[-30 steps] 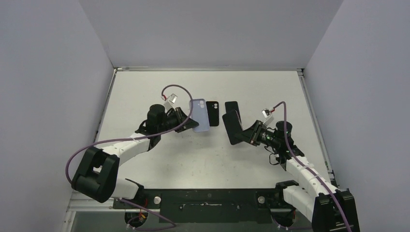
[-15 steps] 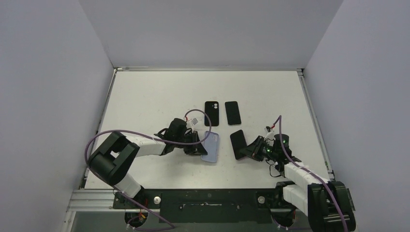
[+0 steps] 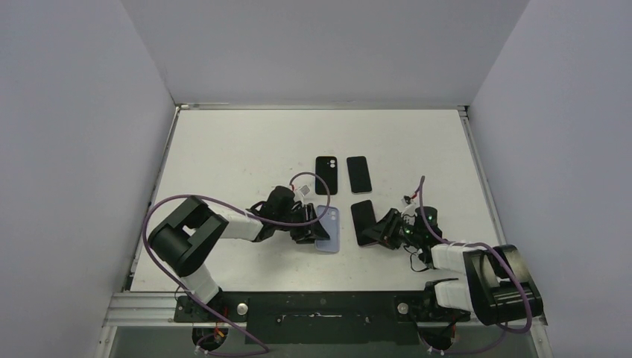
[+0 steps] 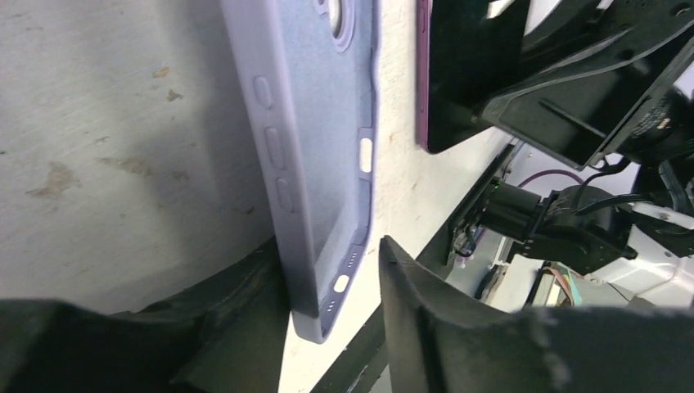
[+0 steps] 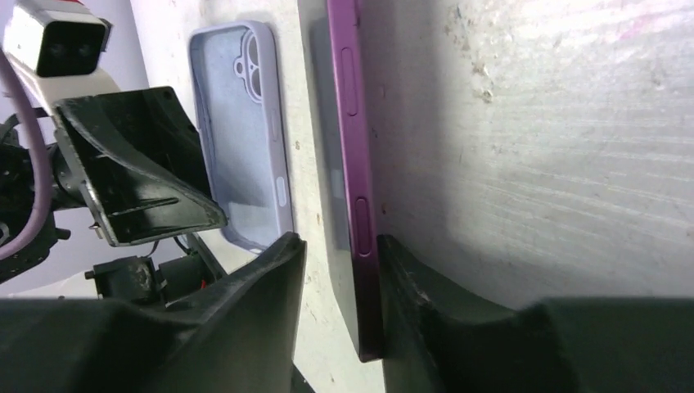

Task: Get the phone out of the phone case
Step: Place the phone case at the center of the board, then reset both arms

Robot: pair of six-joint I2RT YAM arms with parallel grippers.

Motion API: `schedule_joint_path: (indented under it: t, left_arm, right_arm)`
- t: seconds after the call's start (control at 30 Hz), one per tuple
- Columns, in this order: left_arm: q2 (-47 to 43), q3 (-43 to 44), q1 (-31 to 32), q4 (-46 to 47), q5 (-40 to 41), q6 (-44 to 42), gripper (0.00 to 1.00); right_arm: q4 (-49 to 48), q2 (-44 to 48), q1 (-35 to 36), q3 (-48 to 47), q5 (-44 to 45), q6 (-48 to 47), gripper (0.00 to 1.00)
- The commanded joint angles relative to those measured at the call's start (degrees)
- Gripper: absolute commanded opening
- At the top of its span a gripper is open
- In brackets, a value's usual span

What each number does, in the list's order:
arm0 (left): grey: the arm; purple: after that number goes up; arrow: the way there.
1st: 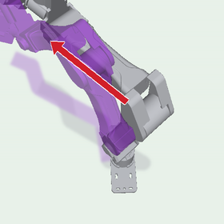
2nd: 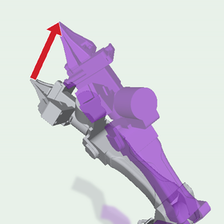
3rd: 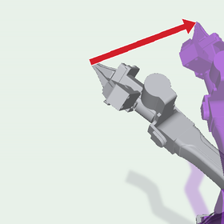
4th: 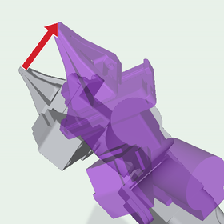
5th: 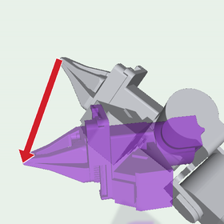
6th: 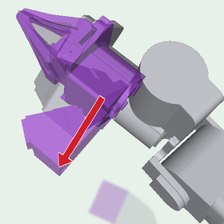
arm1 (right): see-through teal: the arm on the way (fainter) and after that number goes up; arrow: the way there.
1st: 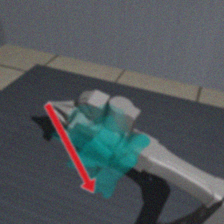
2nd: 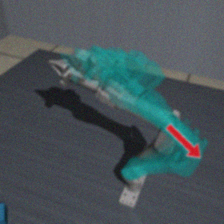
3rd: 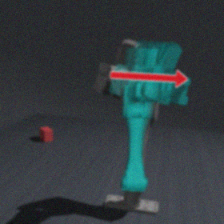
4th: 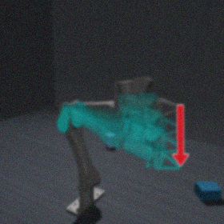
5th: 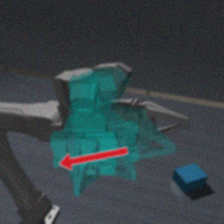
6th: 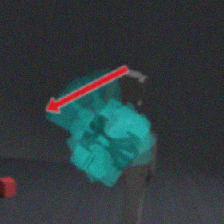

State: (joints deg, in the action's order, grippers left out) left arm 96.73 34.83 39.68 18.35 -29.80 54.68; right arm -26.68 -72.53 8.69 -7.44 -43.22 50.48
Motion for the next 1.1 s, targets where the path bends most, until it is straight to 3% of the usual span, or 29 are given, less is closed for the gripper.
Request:
schedule_joint_path:
  t: [0.0,0.1,0.27,0.3,0.33,0.37,0.47,0.67,0.83,0.97,1.07]
  left_arm:
    - [-0.09,-0.18,0.23,1.24,3.10,0.71,0.46]
    - [-1.56,-0.20,0.22,-1.63,5.19,-0.34,0.63]
    - [-3.88,0.40,-0.07,-7.65,9.10,-3.01,0.74]
    - [-4.47,0.41,-0.24,-8.64,9.93,-3.46,0.75]
    - [-5.05,0.35,-0.47,-9.79,10.75,-3.82,0.77]
    - [-5.79,0.18,-0.73,-10.76,11.72,-4.07,0.81]
    - [-8.08,-0.67,-2.12,-12.18,12.59,-4.85,0.92]
    - [-15.18,-1.70,-6.49,-18.16,14.89,-7.23,0.94]
    - [-26.35,-0.19,-14.49,-28.49,18.38,-11.93,0.94]
    - [-35.89,6.77,-24.66,-38.21,21.93,-18.55,0.95]
    - [-39.59,16.18,-26.66,-47.13,30.44,-24.56,0.97]
  right_arm:
    - [0.28,0.23,0.85,-2.13,2.00,-1.63,0.46]
    - [6.80,2.28,1.10,-3.71,2.85,-5.88,0.61]
    - [20.45,7.80,1.00,-5.93,7.70,-12.49,0.78]
    - [23.02,8.86,0.91,-6.45,9.00,-13.49,0.83]
    - [25.18,10.14,0.82,-6.96,10.25,-14.38,0.98]
    - [28.38,11.27,0.81,-7.42,11.28,-15.22,1.00]
    - [33.63,14.14,0.47,-8.83,14.03,-17.44,1.00]
    - [44.42,19.50,-0.16,-14.93,20.69,-22.54,1.00]
    - [50.61,23.83,-0.52,-23.75,29.53,-24.75,1.00]
    - [54.27,25.76,-0.86,-31.23,34.36,-27.59,1.00]
    - [57.44,27.99,-0.90,-37.89,40.72,-30.90,1.00]
